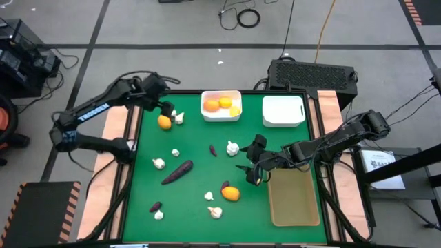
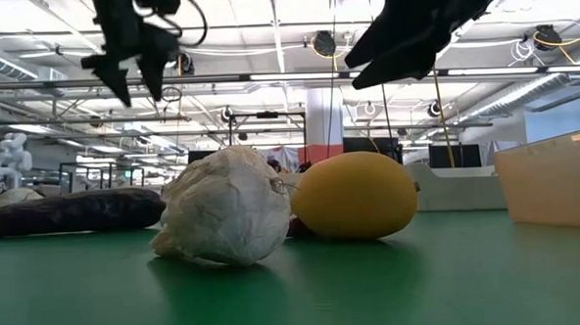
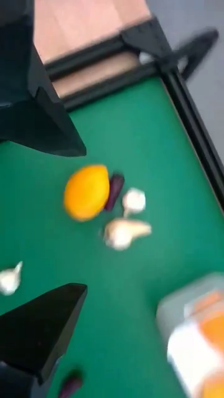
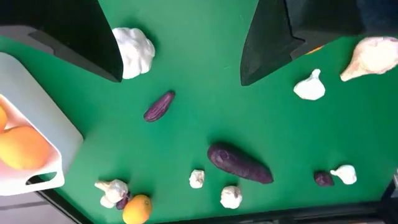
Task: Sort produce into baskets
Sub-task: Put the lemon into the left white bin
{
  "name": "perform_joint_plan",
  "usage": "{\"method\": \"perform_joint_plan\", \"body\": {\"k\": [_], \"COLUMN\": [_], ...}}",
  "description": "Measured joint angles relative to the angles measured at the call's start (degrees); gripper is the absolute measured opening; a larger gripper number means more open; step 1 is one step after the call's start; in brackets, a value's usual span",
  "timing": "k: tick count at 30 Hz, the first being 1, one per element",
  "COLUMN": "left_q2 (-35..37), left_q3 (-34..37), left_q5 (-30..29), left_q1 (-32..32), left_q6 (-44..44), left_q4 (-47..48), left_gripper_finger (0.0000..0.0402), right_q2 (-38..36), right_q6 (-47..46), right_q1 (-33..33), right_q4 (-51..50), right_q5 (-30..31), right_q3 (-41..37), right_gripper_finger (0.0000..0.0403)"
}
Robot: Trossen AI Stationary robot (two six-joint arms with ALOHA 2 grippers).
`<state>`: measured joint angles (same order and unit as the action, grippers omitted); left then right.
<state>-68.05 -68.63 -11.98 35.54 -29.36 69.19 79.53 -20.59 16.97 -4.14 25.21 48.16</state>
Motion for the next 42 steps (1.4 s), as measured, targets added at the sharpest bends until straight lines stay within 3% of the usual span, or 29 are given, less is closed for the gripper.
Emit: {"method": "perform_joint_plan", "body": {"k": [5, 12, 24, 35, 42], "left_q2": [-1.4, -2.8, -2.9, -3.2, -5.9], "left_q3": [7.1, 12.3, 25.8, 33.4, 35.3], "left_q5": [-0.7, -4.9, -0.1, -0.2, -0.6], "left_q1": [1.9, 3.1, 3.1, 3.1, 3.1], "left_q6": [-8.1, -13.3, -19.8, -19.9, -19.8], "left_q4": [-5.7, -5.9, -23.2, -34.6, -36.1], "left_gripper_finger": [0.0356, 0.0356, 0.0356, 0.0356, 0.0356], "right_q2": [0.0, 0.0, 0.0, 0.0, 0.0], "right_q6": [-0.4, -0.9, 0.7, 0.9, 1.3], "right_q1": [0.0, 0.0, 0.0, 0.0, 0.0], "right_q4": [3.6, 6.2, 6.1, 6.1, 6.1], "right_q5": [-0.3, -4.8, -5.0, -6.1, -6.1], "right_q3": [0.0, 0.0, 0.0, 0.0, 0.0], "right_gripper_finger": [0.0314, 0.0314, 0.0314, 0.0314, 0.0314]}}
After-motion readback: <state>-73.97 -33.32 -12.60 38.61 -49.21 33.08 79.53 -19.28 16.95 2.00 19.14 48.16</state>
